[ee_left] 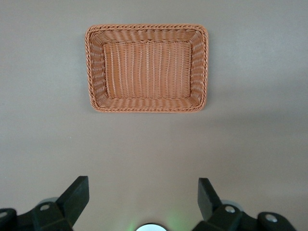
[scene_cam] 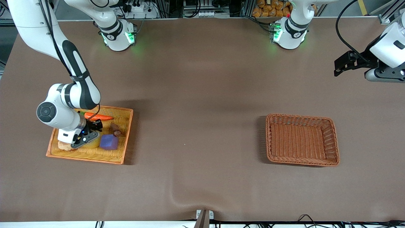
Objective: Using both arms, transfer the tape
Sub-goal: 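Lift the tape roll with the right gripper toward the table middle, then grasp the tape with the left gripper while the right gripper holds it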
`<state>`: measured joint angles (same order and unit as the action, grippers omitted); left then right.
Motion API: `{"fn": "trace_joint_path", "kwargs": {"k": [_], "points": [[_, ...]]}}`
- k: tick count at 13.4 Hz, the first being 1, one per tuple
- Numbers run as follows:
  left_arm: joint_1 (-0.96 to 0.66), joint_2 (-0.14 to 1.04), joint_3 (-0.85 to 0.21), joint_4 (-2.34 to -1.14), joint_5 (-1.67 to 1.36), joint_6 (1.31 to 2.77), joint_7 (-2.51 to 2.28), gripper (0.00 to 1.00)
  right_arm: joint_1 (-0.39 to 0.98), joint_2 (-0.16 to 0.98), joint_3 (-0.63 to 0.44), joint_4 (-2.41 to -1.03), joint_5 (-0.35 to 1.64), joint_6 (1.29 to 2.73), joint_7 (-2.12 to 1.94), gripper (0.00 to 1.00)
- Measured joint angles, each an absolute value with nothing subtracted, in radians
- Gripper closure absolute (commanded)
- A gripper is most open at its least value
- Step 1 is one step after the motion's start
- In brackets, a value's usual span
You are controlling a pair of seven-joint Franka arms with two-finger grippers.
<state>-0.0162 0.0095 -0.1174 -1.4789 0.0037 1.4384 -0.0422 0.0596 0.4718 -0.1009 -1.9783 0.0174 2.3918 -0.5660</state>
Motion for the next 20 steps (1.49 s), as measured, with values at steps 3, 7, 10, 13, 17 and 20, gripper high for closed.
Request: {"fn": "trace_joint_path", "kwargs": {"k": [3,7,10,13,17,20], "points": [[-0.016,0.01,-0.117,-1.479,0.004,1.438,-0.042,0.0,0.061,0.43,-0.1,-1.899,0.017,2.227,-0.566,1.0],[-0.016,0.014,-0.118,-1.48,0.004,1.438,-0.042,0.0,0.094,0.385,-0.094,-1.661,0.018,1.875,-0.549,1.0],[-0.016,0.017,-0.117,-1.48,0.004,1.438,-0.042,0.0,0.23,0.373,-0.081,-1.499,0.024,1.719,-0.31,1.0],[-0.015,0.017,-0.116,-1.48,0.004,1.438,-0.042,0.0,0.459,0.411,-0.071,-1.481,0.04,1.781,0.081,1.0],[-0.015,0.038,-0.116,-1.481,0.004,1.439,-0.042,0.0,0.738,0.584,-0.07,-1.392,0.158,1.988,0.487,1.0],[-0.013,0.097,-0.112,-1.471,0.004,1.487,-0.042,0.0,0.869,0.741,-0.071,-1.28,0.177,2.147,0.709,1.0]]}}
